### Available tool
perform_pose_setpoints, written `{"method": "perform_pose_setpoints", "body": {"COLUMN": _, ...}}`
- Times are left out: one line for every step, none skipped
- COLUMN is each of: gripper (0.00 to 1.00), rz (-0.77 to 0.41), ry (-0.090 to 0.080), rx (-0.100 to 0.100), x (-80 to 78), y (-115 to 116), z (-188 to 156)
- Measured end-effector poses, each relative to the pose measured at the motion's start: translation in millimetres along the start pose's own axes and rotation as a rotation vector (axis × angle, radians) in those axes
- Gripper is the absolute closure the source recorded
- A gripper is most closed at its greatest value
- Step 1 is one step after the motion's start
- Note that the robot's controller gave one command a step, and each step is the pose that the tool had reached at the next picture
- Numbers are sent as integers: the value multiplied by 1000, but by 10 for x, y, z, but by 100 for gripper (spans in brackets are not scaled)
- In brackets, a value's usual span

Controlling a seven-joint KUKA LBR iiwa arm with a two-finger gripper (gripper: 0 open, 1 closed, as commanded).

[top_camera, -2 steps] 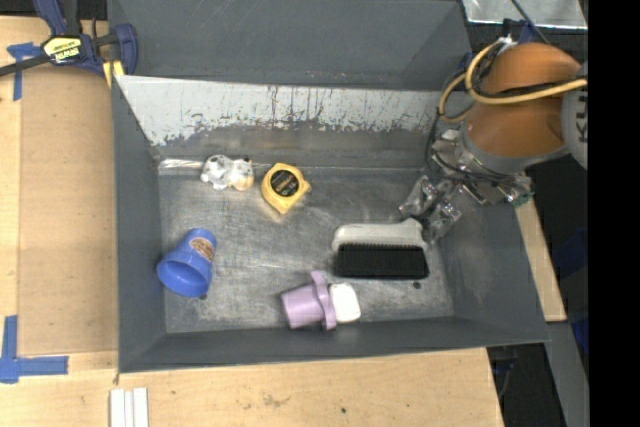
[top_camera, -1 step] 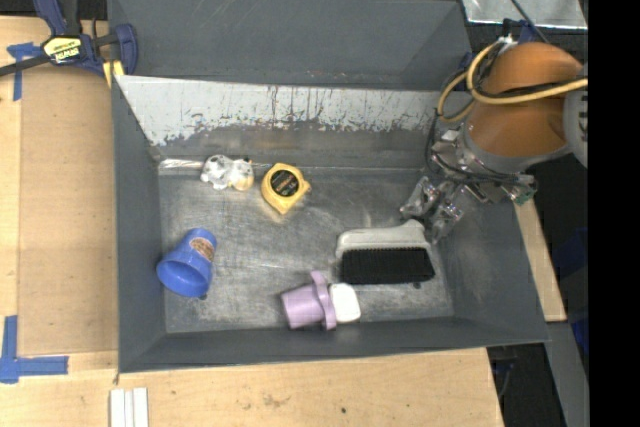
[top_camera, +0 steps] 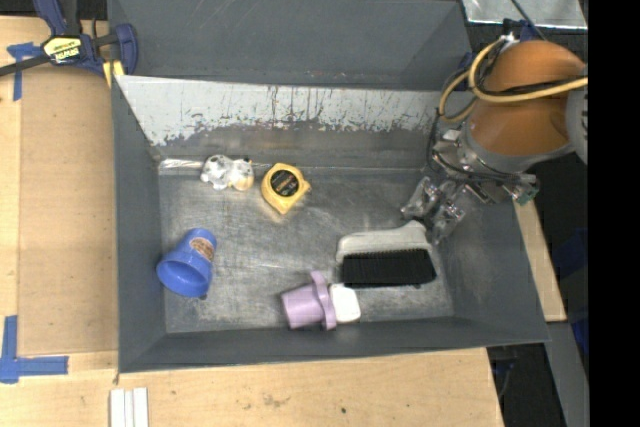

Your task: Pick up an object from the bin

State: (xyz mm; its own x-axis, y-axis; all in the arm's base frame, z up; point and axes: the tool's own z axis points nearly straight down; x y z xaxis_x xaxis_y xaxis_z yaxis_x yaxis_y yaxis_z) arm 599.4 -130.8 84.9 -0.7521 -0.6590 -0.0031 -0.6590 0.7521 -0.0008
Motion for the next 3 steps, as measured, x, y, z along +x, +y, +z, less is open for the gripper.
{"method": "perform_pose_setpoints", "body": {"gripper": 100, "rz": 19, "ry": 4, "rx": -6, "x": 7, "y": 13, "z": -199}}
{"method": "perform_pose_setpoints", "body": {"gripper": 100, "rz": 19, "ry": 0, "rx": 2, "x": -8, "y": -7, "z": -371}}
{"method": "perform_pose_setpoints", "body": {"gripper": 100, "rz": 19, "ry": -1, "rx": 3, "x": -10, "y": -11, "z": -471}}
